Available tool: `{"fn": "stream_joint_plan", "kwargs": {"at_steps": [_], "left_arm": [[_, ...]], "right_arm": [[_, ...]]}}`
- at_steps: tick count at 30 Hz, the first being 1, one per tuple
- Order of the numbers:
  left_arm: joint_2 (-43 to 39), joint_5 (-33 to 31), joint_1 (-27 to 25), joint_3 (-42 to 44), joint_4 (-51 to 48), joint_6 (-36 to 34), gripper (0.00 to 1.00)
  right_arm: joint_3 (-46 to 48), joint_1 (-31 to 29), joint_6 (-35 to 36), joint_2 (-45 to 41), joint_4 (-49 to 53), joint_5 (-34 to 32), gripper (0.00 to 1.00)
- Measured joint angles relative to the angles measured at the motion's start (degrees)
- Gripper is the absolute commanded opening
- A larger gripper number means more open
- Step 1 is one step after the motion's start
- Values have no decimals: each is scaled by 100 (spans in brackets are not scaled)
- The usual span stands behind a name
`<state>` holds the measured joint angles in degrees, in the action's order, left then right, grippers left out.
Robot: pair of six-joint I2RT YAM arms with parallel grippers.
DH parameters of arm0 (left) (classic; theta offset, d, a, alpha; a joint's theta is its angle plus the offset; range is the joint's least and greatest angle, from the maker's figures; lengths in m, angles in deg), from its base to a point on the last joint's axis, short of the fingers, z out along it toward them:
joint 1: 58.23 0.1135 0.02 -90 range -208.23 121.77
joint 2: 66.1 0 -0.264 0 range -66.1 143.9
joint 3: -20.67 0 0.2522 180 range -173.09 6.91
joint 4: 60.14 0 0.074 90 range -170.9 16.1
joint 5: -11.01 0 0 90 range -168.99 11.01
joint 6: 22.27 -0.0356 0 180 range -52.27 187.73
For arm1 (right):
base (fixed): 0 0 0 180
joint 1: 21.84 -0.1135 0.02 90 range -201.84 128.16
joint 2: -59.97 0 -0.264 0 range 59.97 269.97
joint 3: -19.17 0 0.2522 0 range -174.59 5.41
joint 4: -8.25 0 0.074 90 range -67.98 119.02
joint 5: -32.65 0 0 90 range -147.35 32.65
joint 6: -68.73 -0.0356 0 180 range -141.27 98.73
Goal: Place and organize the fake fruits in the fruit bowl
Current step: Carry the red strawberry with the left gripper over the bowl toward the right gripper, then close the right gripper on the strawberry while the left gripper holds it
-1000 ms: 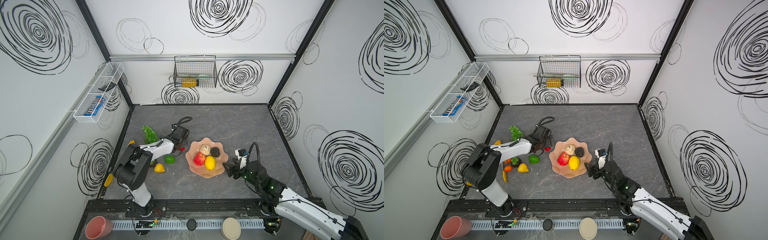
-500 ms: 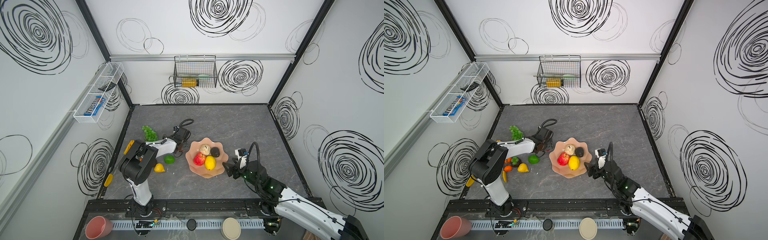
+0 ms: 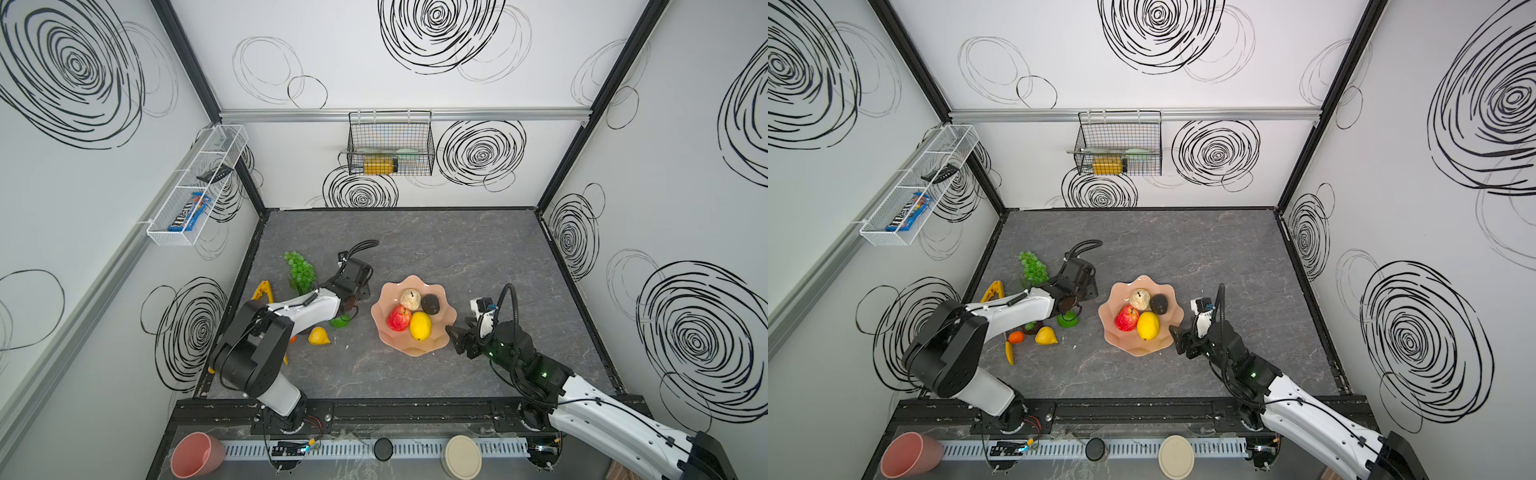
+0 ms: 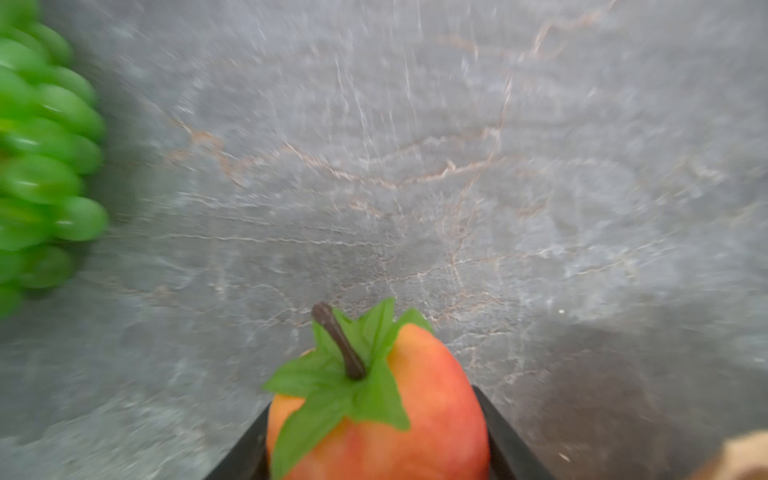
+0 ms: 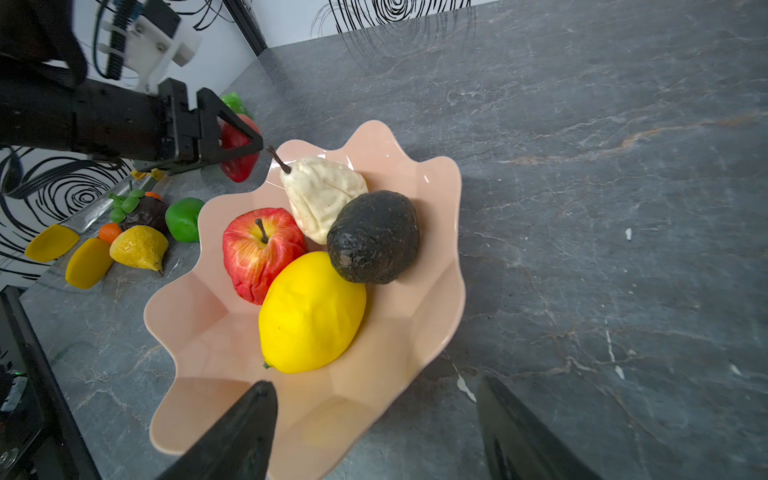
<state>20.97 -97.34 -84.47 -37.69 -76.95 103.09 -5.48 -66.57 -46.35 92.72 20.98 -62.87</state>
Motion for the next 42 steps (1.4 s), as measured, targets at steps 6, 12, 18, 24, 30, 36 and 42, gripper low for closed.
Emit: {"fn": "stream_joint_plan", "kwargs": {"at_steps": [6, 12, 18, 24, 30, 36, 42], "left_arm": [[-1687, -542, -315, 754, 367, -190, 59], [-2959, -940, -1657, 1513, 1410, -1051, 58], [-3171, -629, -2498, 2024, 2750, -2155, 58], [-2750, -225, -3147, 2302, 3836, -3233, 58], [-2284, 142, -3501, 2385, 4402, -4087, 58], [-2057, 334, -3698, 2435, 4695, -4588, 59], [-2004, 503, -3775, 2483, 4774, -4795, 59]], "right_arm": [[-612, 9, -125, -17, 332, 44, 79], [-1281, 35, -216, 92, 514, 326, 79], [-1939, 33, -260, 334, 658, 752, 78], [-2166, -61, -426, 549, 695, 1169, 78], [-2334, -439, -540, 876, 774, 1342, 78], [-2422, -964, -577, 1327, 796, 1231, 77], [-2439, -1117, -599, 1694, 800, 1150, 75]]}}
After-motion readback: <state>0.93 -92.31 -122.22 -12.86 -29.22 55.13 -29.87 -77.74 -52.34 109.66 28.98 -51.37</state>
